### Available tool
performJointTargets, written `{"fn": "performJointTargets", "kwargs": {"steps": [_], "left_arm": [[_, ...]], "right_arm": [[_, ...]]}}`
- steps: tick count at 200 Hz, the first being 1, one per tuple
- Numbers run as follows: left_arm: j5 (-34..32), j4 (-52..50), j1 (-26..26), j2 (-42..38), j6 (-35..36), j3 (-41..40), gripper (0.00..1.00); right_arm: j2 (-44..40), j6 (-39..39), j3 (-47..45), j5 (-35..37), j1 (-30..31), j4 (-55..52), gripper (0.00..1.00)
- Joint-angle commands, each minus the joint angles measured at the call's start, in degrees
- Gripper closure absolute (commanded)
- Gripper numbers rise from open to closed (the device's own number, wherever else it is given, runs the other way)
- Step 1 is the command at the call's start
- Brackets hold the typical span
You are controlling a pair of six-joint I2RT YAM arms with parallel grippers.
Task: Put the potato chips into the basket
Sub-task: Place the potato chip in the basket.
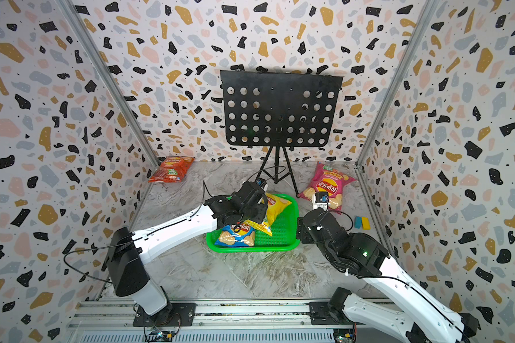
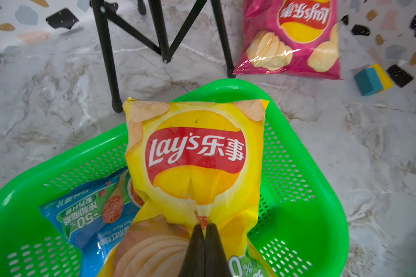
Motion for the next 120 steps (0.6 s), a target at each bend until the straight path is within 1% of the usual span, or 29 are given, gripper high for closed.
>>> {"fn": "performJointTargets", "kwargs": {"steps": [1, 22, 44, 53, 58, 73, 91, 96, 99, 110, 113, 120], "left_arm": [[-3.3, 3.1, -0.8, 0.9, -4.0, 1.9, 1.00], [-3.2, 3.4, -1.7, 2.1, -5.3, 1.6, 1.00], [-0.3, 2.5, -1.9, 3.8, -5.5, 2.2, 1.00], [1.1, 1.4, -1.8, 4.4, -4.5, 3.3, 1.00], [1.5, 0.8, -1.8, 4.8, -4.1, 3.9, 0.97], [3.8, -0.5, -1.8, 4.6, -2.8, 5.3, 0.81], [4.5, -1.8, -1.9, 2.1, 0.4, 6.4, 0.56], [4.0, -1.7, -1.8, 0.8, 1.4, 6.1, 0.46], [3.7, -1.5, -1.8, -0.2, 1.9, 5.8, 0.38], [3.2, -0.4, -1.6, -4.0, 3.9, 3.9, 0.03], [3.5, 0.0, -1.6, -5.4, 4.6, 3.3, 0.01], [4.0, 0.4, -1.2, -8.1, 6.3, 2.1, 0.00]], "right_arm": [[-0.7, 1.6, -0.6, 0.7, 0.0, -1.3, 0.25], [-0.7, 1.6, -0.6, 0.7, 0.0, -1.3, 0.25], [-0.7, 1.6, -0.7, 0.8, 0.0, -1.3, 0.25], [-0.6, 1.7, -0.8, 0.6, 0.0, -1.3, 0.25], [-0.6, 1.6, -0.9, 0.6, 0.0, -1.3, 0.25], [-0.3, 2.1, -1.2, 0.2, 0.0, -1.3, 0.25], [0.5, 2.1, -1.4, -0.9, 0.0, -1.3, 0.24], [0.7, 2.0, -1.4, -1.1, 0.0, -1.3, 0.24], [0.9, 2.0, -1.5, -1.4, 0.0, -1.3, 0.24], [1.6, 1.9, -1.5, -2.3, 0.0, -1.3, 0.24], [1.9, 1.9, -1.5, -2.6, 0.0, -1.3, 0.24], [2.4, 1.5, -1.4, -3.4, 0.0, -0.9, 0.24]]}}
